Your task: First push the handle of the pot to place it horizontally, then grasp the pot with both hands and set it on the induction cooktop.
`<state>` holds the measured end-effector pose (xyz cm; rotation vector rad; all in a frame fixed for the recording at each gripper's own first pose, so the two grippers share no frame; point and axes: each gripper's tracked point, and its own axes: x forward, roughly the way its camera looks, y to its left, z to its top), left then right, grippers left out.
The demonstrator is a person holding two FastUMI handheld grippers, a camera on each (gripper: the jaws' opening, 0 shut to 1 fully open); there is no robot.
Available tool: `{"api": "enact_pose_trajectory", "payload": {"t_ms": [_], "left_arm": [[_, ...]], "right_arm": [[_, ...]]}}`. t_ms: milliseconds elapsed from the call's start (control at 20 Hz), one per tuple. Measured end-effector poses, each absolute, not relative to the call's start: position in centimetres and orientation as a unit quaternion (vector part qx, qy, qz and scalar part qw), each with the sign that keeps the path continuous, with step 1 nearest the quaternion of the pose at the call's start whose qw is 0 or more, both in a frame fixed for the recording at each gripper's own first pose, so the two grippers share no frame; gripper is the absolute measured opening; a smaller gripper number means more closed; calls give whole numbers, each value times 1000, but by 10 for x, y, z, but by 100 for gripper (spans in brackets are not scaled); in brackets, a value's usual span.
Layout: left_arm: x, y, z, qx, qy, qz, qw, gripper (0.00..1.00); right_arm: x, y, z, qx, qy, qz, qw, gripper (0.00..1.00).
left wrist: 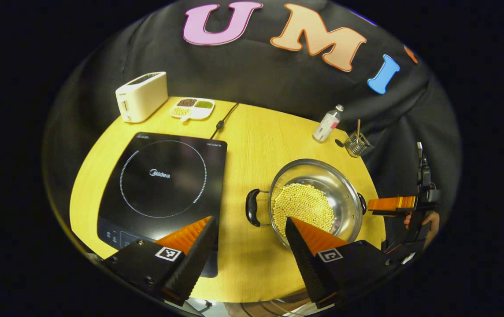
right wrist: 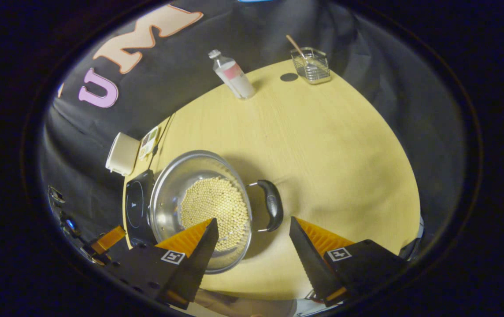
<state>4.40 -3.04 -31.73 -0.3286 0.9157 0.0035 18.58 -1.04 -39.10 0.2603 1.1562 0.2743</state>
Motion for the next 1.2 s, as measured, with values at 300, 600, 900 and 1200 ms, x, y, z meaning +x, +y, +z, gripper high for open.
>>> {"api": "enact_pose_trajectory", "payload": {"t_ms": [300, 600, 900, 1200], "left_arm": [[65, -44, -353, -168, 497, -11, 852, 96], [75, -58, -387, -186, 543, -18, 819, 97], [82, -65, -408, -199, 581, -29, 789, 96], [93, -65, -419, -206, 595, -21, 777, 86]], "right_arm": [[195, 0, -424, 136, 598, 177, 770, 94], [199, 16, -443, 144, 620, 214, 741, 92], [198, 23, -454, 152, 645, 230, 713, 87], [198, 31, -462, 152, 654, 247, 699, 97]]}}
